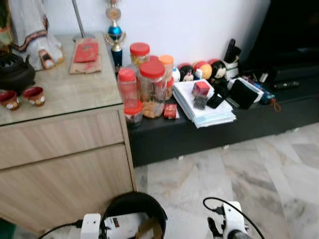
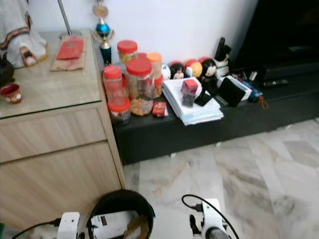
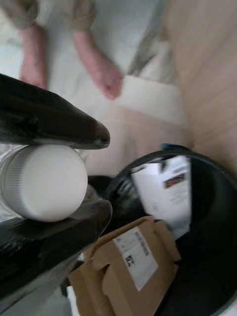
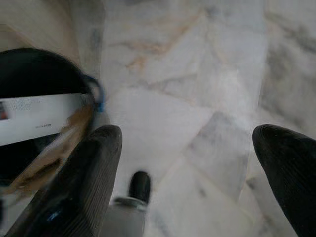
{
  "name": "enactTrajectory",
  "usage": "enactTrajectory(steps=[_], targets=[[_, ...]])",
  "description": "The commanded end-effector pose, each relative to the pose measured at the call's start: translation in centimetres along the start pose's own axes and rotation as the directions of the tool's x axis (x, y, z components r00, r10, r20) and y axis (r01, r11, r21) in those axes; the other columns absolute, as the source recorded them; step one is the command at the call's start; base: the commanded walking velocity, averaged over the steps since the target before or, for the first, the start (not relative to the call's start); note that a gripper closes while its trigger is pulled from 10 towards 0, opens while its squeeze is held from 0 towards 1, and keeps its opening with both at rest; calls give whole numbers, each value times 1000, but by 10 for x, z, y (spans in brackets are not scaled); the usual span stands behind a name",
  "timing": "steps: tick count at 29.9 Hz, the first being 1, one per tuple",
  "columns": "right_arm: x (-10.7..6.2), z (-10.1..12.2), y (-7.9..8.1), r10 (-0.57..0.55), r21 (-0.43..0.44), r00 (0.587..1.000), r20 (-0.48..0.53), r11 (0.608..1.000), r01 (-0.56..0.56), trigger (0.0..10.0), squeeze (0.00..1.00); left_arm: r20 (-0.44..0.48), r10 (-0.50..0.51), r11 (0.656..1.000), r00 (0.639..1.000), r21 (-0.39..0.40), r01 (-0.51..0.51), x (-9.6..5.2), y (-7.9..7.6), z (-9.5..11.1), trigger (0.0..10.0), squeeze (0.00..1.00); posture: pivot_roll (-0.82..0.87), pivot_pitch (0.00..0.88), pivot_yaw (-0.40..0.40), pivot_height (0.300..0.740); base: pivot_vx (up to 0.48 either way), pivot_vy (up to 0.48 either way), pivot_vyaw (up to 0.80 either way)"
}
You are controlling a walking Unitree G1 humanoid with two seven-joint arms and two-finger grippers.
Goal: Picking trash to rubbish bin
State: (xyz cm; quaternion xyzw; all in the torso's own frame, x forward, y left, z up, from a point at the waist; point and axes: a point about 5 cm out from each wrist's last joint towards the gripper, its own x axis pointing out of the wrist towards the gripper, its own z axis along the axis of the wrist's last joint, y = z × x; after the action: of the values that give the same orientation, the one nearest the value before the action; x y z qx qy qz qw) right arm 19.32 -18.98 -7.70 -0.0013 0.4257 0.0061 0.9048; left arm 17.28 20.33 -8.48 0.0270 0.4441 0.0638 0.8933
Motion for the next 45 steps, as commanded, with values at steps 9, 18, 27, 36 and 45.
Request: enactTrajectory(steps=[9, 18, 27, 36, 45], targets=[[0, -1, 5, 12, 10, 1000, -1, 1000, -12, 10000, 0, -35, 7, 1000, 999, 4, -7, -2, 4, -10, 10000, 0, 22, 81, -47, 740, 277, 0, 0], [6, 122, 60, 353, -197, 872, 338, 933, -301, 10000, 0, 646, -47, 982, 762, 170, -83, -12, -23, 168, 10000, 0, 16, 83, -59, 740, 31, 0, 0], [1, 147, 72, 451, -269, 805, 385, 890, -370, 10000, 0, 711, -271, 959, 649, 255, 122, -28, -67, 218, 10000, 0, 3, 60, -57, 740, 0, 0, 0], [-3, 154, 77, 519, -314, 761, 390, 851, -420, 10000, 0, 640, -409, 912, 650, 307, 272, -28, -95, 207, 10000, 0, -7, 51, -60, 740, 0, 0, 0], [-2, 152, 78, 522, -317, 763, 381, 849, -422, 10000, 0, 611, -439, 898, 658, 305, 316, -25, -95, 199, 10000, 1000, 1, 54, -65, 740, 0, 0, 0]])
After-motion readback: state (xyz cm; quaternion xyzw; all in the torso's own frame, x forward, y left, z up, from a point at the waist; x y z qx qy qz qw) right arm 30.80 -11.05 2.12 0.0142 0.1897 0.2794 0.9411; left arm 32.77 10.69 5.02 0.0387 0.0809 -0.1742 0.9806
